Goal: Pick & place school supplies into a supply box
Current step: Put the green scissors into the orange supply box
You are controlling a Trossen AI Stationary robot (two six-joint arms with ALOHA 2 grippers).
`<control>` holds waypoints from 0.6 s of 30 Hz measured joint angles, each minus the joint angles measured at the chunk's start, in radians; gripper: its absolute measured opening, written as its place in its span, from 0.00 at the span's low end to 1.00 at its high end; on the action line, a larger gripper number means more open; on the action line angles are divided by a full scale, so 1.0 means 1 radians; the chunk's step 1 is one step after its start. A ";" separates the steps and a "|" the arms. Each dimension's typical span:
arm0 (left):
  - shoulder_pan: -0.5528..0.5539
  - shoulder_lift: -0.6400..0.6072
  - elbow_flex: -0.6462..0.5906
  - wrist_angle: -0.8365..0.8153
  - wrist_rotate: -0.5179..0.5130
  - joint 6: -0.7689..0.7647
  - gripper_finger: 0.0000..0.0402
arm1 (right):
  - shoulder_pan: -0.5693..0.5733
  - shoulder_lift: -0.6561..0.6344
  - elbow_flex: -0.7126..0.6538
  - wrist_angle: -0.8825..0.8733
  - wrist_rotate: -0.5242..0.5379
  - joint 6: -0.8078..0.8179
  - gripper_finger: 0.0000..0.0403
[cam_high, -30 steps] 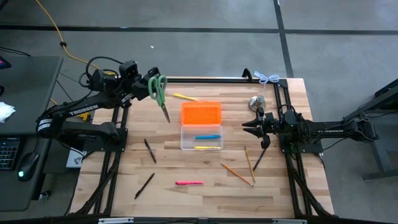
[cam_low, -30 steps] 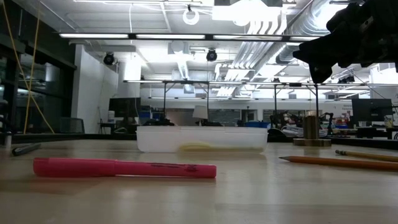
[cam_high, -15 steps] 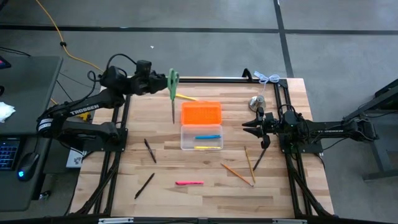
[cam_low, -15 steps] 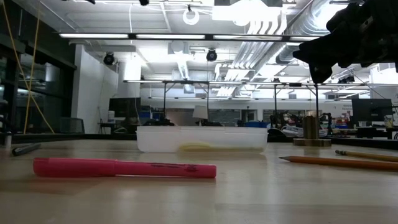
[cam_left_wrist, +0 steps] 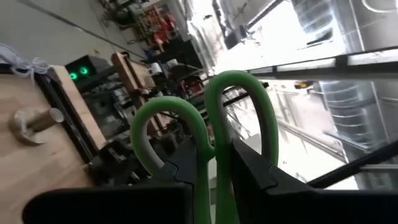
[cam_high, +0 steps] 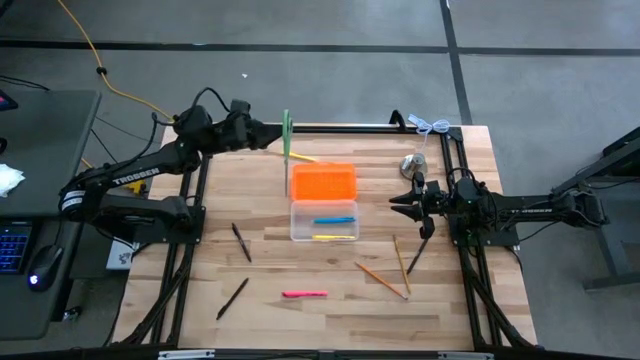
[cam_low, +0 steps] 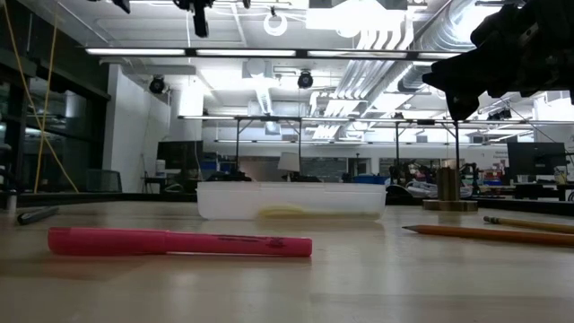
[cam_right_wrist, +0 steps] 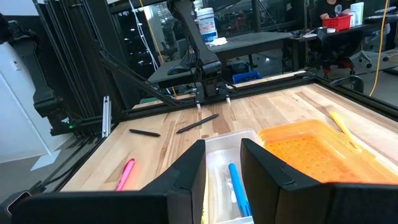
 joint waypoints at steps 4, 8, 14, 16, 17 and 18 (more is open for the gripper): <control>0.000 0.000 0.000 -0.007 -0.010 -0.005 0.22 | 0.000 0.000 0.000 0.000 0.000 0.000 0.19; 0.000 0.000 0.000 -0.007 -0.020 -0.009 0.22 | 0.000 0.000 0.000 0.000 0.000 0.000 0.19; 0.000 0.000 0.000 -0.023 -0.009 0.043 0.22 | 0.000 0.000 0.000 0.000 0.000 0.000 0.19; 0.000 0.000 0.000 -0.064 0.008 0.101 0.22 | 0.000 0.000 0.000 0.000 0.000 0.000 0.19; -0.001 0.000 0.000 -0.091 0.014 0.134 0.22 | 0.000 0.000 0.000 0.000 0.000 0.000 0.19; -0.006 0.000 0.000 -0.119 0.019 0.166 0.22 | 0.000 0.000 0.000 0.000 0.000 0.000 0.19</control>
